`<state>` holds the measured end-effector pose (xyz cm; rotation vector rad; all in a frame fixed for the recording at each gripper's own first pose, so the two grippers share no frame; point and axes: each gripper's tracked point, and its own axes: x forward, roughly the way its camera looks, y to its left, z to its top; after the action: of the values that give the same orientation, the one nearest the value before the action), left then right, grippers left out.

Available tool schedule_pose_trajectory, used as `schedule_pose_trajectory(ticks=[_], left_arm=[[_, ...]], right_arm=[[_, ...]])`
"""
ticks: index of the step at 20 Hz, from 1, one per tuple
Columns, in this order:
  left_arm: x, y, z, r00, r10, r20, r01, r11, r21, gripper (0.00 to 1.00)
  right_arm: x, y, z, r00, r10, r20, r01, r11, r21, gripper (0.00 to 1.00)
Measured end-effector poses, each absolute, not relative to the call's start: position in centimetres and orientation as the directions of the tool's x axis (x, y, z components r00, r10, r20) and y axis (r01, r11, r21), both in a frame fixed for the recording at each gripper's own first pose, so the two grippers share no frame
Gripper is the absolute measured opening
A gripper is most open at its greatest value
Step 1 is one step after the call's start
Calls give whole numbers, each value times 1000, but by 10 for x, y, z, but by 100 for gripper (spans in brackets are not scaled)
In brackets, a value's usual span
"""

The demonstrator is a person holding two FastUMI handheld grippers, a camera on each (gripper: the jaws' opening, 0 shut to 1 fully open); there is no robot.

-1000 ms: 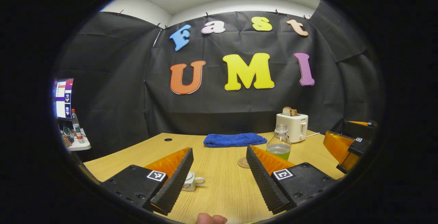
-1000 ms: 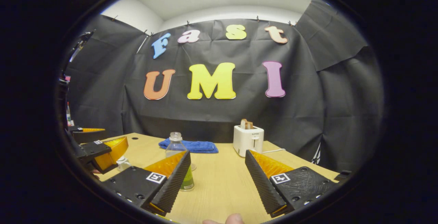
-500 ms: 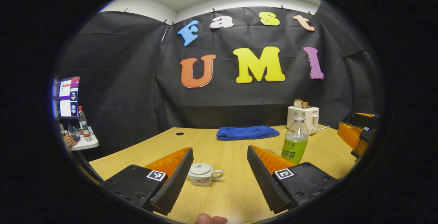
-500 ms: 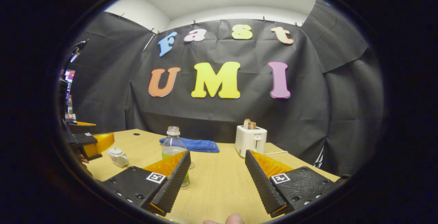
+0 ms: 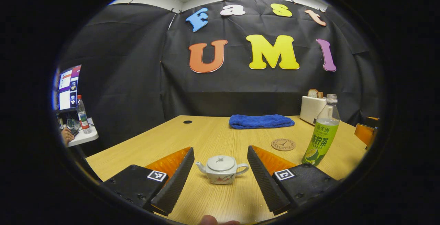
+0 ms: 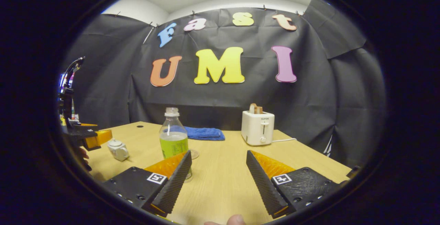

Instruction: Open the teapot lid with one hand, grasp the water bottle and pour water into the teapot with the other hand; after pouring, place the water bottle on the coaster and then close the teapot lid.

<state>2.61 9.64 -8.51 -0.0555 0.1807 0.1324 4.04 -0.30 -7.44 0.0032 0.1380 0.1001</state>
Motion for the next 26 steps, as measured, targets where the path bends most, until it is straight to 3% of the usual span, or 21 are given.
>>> schedule_pose_trajectory(ticks=[8, 16, 17, 21, 26], left_arm=[[57, 102, -108, 959, 134, -249, -141, 990, -13, 71], [67, 108, -118, 939, 189, -286, -186, 982, 38, 29], [67, 109, -119, 938, 190, -291, -185, 982, 43, 20], [70, 109, -118, 938, 197, -285, -188, 980, 58, 7], [72, 113, -113, 939, 213, -270, -196, 977, 89, 3]], right_arm=[[53, -11, -82, 986, 74, -148, -76, 997, -4, 96], [59, -8, -80, 985, 88, -147, -90, 996, -3, 96], [59, -6, -79, 985, 96, -145, -98, 995, -6, 96], [59, 3, -75, 984, 125, -130, -126, 992, 0, 95], [58, 18, -71, 977, 175, -124, -176, 984, 2, 96]])
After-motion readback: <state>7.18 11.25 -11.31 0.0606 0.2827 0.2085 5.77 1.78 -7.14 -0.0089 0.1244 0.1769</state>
